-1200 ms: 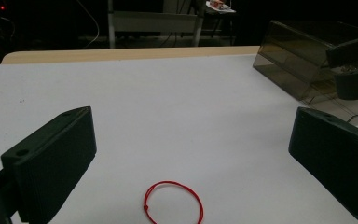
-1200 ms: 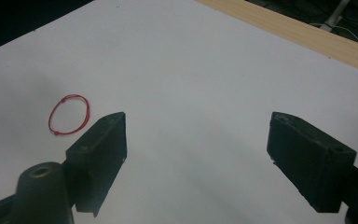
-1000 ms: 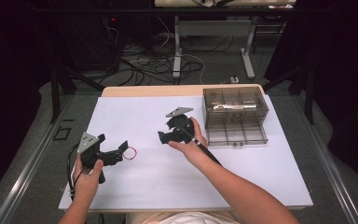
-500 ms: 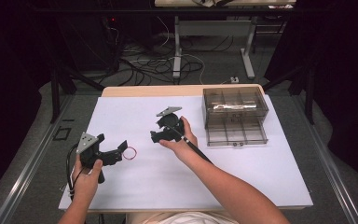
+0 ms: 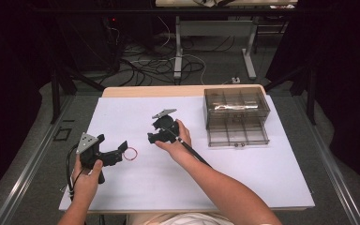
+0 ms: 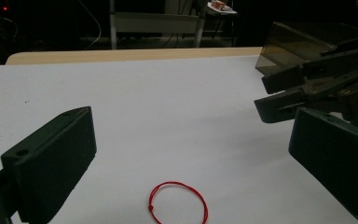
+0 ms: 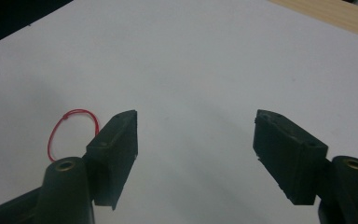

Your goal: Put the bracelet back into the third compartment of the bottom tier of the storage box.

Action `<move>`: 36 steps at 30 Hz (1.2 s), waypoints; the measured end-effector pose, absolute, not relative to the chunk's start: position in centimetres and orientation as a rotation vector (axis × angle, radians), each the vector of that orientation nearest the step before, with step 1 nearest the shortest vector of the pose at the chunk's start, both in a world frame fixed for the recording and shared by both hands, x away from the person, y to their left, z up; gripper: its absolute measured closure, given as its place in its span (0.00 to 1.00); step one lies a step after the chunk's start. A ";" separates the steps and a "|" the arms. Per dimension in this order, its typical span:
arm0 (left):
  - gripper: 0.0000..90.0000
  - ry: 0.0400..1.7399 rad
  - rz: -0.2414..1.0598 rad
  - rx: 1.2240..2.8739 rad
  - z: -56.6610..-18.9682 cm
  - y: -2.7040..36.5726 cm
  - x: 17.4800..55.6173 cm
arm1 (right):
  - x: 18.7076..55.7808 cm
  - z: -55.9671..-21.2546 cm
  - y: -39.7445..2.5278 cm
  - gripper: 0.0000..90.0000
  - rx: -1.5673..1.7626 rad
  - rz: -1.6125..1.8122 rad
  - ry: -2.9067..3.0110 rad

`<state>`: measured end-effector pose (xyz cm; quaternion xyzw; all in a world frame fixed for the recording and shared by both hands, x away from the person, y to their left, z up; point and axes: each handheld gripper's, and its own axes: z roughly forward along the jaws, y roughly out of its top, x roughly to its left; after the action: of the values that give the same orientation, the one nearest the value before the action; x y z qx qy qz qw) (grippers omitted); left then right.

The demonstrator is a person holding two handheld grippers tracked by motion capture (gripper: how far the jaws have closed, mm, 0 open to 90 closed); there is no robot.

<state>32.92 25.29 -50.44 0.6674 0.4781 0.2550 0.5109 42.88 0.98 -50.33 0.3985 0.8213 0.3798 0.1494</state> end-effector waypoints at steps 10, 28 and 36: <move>0.01 1.155 0.622 1.594 -50.5 25.4 32.9 | 42.8 -51.6 2.8 0.54 1.131 1.102 2.424; 0.01 1.176 0.620 1.589 -50.5 25.7 32.6 | 40.9 -54.4 6.4 0.73 1.114 1.093 2.545; 0.01 1.175 0.622 1.592 -50.5 25.8 32.6 | 41.0 -54.9 6.8 0.78 1.144 1.109 2.528</move>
<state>32.61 25.84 -50.51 0.6608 0.4877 0.2583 0.5087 40.98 6.77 -54.89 0.3817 0.8434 0.3701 0.0767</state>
